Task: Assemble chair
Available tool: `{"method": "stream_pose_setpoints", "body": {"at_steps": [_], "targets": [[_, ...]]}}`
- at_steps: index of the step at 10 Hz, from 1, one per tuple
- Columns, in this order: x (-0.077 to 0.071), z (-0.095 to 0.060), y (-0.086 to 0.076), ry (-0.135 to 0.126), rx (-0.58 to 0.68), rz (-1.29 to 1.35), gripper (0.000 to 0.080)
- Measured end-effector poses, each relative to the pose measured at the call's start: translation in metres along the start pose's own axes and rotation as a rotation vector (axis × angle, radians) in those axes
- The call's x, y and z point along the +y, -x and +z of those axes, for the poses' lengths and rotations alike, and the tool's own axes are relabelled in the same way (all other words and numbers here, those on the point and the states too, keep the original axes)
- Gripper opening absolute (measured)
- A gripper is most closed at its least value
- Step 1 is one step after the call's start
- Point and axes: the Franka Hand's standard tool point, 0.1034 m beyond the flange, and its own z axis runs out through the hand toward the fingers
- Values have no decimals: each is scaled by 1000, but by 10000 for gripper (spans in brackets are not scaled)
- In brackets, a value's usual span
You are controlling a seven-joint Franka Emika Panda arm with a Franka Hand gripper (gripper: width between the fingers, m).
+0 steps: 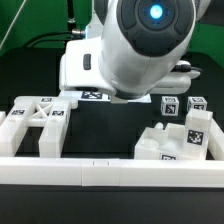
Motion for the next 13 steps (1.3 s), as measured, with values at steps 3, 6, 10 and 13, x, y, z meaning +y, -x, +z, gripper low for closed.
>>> {"method": "stream_pose_setpoints", "body": {"at_steps": [3, 6, 10, 13], "targets": [[-4, -37, 2, 25, 244, -59, 284], [-1, -42, -3, 25, 466, -59, 284], [-6, -77, -3, -34, 782, -4, 284], [0, -85, -12, -12, 1051, 12, 284]]}}
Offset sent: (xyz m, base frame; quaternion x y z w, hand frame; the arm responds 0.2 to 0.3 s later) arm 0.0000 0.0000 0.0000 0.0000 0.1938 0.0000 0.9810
